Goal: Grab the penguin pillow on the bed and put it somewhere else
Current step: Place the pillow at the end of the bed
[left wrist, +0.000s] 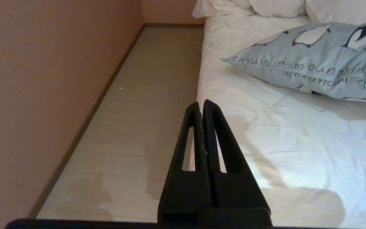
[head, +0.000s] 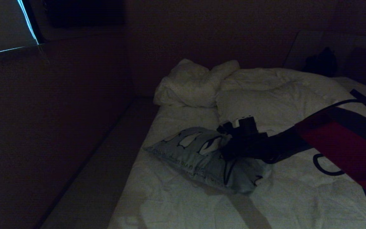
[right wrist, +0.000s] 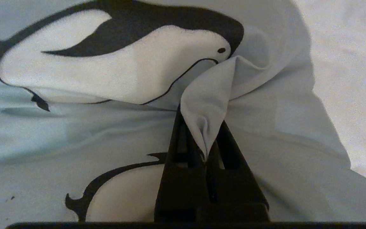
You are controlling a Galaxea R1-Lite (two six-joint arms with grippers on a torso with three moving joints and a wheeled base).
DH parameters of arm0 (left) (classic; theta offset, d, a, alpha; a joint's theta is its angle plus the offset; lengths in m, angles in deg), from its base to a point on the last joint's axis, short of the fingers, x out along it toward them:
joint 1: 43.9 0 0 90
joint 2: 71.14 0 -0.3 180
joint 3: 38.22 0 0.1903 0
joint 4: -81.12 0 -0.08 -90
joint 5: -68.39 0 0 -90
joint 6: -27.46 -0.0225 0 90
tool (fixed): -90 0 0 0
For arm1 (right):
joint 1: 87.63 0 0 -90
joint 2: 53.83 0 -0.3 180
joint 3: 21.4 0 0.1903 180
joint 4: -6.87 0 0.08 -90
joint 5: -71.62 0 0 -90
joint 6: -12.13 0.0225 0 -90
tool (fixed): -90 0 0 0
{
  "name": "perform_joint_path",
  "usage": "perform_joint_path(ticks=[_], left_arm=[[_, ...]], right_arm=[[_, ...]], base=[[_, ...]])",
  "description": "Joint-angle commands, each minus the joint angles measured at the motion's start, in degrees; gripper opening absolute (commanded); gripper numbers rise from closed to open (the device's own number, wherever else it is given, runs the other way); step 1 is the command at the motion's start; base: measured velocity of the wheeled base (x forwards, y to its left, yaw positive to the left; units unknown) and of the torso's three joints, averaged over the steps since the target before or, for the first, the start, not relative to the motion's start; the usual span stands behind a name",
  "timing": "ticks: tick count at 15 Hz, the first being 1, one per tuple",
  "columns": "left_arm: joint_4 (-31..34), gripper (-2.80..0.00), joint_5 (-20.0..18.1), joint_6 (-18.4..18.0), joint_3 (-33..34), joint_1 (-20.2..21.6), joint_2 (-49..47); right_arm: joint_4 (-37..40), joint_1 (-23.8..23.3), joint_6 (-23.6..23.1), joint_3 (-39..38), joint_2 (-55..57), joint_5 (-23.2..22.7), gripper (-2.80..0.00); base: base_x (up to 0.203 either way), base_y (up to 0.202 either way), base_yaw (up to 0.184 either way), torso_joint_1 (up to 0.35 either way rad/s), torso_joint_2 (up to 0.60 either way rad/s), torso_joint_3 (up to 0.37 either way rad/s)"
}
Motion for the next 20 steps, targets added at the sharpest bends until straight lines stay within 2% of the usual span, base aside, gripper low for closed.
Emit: perform_joint_path(ticks=[1,5,6,17,20], left_arm=[[0.0,-2.80,0.0,0.1,0.1,0.0,0.0],[0.0,-2.80,0.0,0.1,0.1,0.0,0.0],[0.0,-2.80,0.0,0.1,0.1,0.0,0.0],[0.0,-2.80,0.0,0.1,0.1,0.0,0.0],[0.0,-2.80,0.0,0.1,0.1,0.0,0.0]], right_arm=[[1.7,0.0,-0.1,0.0,0.0,0.0,-2.80],[3.1,-0.2,-0.3,0.1,-0.2,0.0,-2.80],[3.1,-0.2,-0.3,0.1,-0.2,0.0,0.00],[2.7,-0.6,0.2,-3.8,-11.3,0.0,0.00],[2.6,-0.7,3.4,-3.5,-14.1,0.0,0.00]], base=[[0.000,0.000,0.000,0.000,0.00,0.000],[0.000,0.000,0.000,0.000,0.00,0.000],[0.000,0.000,0.000,0.000,0.00,0.000],[0.000,0.000,0.000,0.000,0.00,0.000],[0.000,0.000,0.000,0.000,0.00,0.000]])
